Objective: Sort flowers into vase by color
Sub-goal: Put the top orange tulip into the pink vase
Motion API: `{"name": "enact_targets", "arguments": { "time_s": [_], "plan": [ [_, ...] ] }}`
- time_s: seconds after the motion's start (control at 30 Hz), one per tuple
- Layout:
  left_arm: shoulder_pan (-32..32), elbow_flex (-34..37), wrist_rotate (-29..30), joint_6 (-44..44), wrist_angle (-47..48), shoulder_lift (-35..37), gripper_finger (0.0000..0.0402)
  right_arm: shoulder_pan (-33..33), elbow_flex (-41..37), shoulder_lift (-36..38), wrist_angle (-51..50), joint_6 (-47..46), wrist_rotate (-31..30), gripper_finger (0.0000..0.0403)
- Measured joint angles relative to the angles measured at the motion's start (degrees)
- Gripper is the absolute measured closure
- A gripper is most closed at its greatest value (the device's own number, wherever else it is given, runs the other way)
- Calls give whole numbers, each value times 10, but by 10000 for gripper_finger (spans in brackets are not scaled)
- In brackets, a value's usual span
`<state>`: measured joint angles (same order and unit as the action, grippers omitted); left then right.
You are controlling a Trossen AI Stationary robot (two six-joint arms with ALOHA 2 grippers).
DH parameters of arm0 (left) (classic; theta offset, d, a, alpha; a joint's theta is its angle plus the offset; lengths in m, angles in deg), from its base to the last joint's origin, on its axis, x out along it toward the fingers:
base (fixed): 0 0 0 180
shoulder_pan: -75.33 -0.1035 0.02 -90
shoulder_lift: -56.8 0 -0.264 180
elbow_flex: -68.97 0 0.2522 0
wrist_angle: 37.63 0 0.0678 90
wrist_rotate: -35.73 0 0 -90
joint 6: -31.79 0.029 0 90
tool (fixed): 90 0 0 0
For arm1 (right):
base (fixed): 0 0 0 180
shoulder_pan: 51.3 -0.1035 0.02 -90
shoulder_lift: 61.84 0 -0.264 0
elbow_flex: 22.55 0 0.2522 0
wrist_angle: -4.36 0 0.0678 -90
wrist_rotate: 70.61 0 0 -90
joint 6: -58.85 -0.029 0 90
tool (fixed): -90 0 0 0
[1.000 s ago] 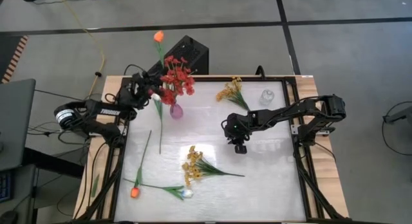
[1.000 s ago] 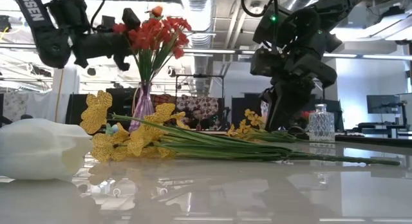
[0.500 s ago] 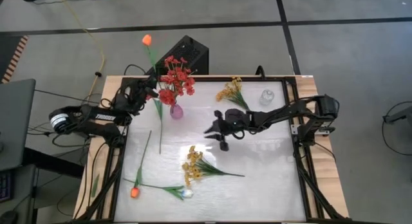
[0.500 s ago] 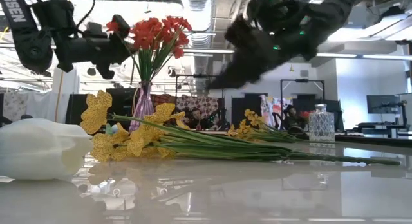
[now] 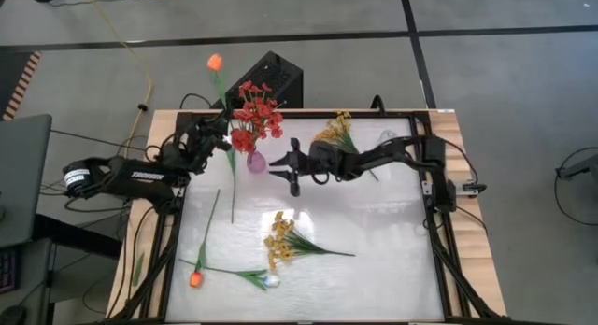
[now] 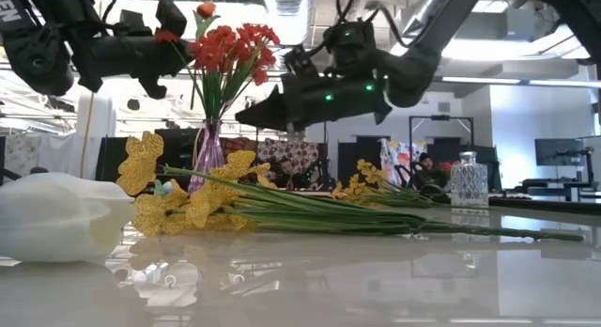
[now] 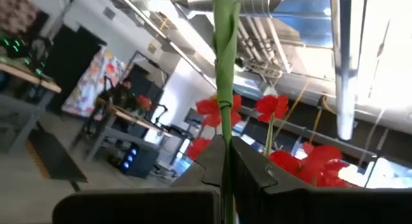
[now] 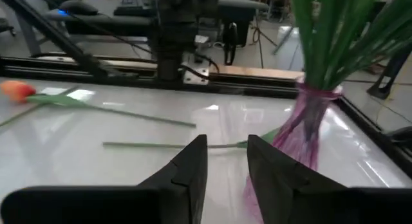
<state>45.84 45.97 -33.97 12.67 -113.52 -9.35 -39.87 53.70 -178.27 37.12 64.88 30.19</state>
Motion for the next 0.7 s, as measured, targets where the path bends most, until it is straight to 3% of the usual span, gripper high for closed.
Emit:
{"name": "enact_targets", "arguments": {
  "time_s": [0.5,0.7],
  "plan": [
    [15,-4,22,33,-1,-14,401,42,46,-11,-26,0,7,207],
    [9,-38,-51,68,-2,-27,401,49,52,-11,-25,13,13,206]
  ]
}}
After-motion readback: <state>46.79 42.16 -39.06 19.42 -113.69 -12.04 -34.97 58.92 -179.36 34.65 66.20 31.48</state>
